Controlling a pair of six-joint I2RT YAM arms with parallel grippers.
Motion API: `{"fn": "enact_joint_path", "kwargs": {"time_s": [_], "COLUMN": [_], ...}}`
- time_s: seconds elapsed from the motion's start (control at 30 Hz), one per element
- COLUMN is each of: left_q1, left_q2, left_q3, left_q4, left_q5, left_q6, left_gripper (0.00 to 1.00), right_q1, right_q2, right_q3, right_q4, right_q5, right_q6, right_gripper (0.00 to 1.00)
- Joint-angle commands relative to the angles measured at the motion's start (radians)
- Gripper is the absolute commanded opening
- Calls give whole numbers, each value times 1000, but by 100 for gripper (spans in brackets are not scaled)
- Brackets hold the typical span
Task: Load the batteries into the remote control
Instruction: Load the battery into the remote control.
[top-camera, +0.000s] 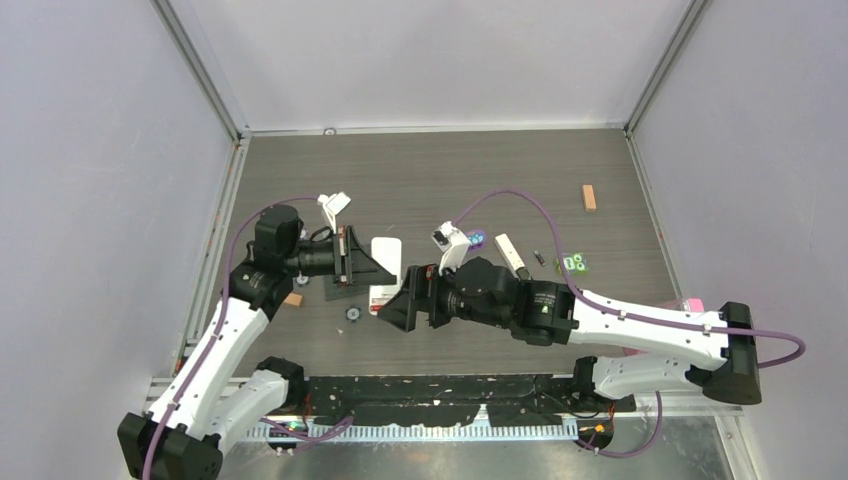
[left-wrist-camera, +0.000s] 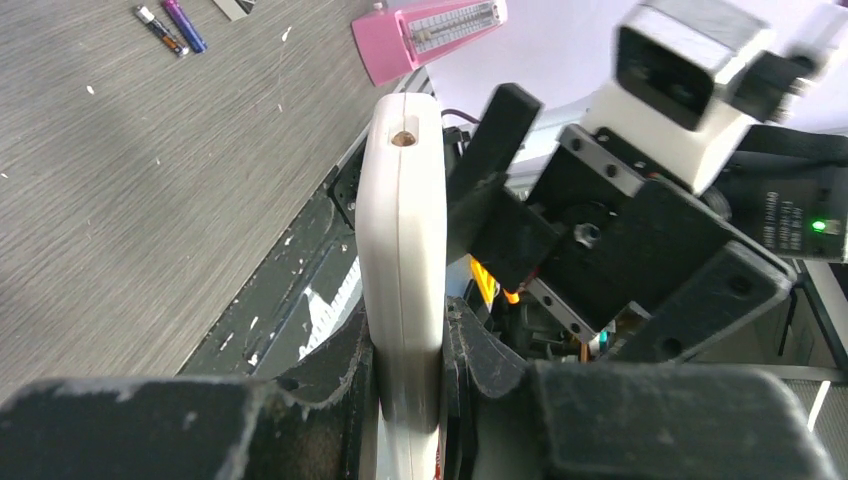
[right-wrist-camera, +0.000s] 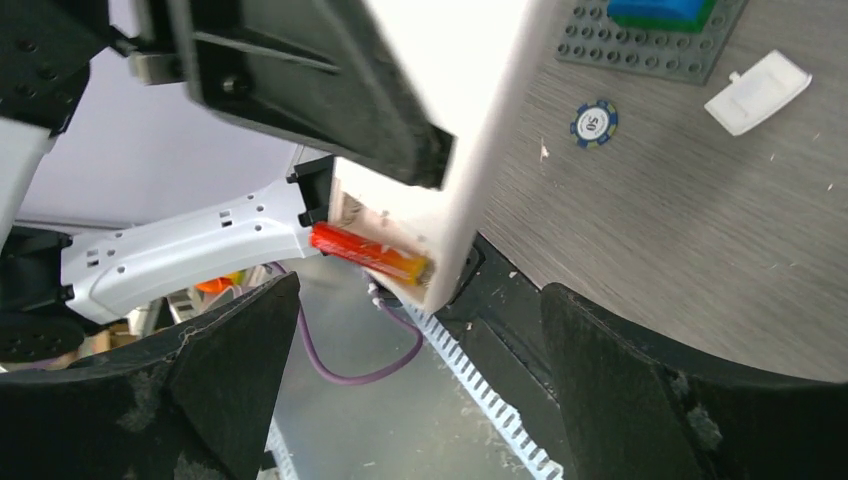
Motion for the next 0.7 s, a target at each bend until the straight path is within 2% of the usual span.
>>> {"fn": "enact_joint_path", "kwargs": {"time_s": [0.0, 0.17, 0.67], "left_q1": [-1, -1, -2], "left_q2": [-17, -22, -16], "left_q3": [-11, -15, -18], "left_q4": [109, 123, 128], "left_q5": [18, 11, 12], "left_q6": [-67, -79, -98], "left_gripper": [0, 0, 0], "right_q1": [-34, -54, -80], "right_q2": [6, 7, 74], "right_q3": [-42, -65, -46], "right_q4": [136, 225, 292], "right_q5": [-69, -98, -214], "right_q6": [116, 134, 144], "right_gripper": [95, 95, 95]}}
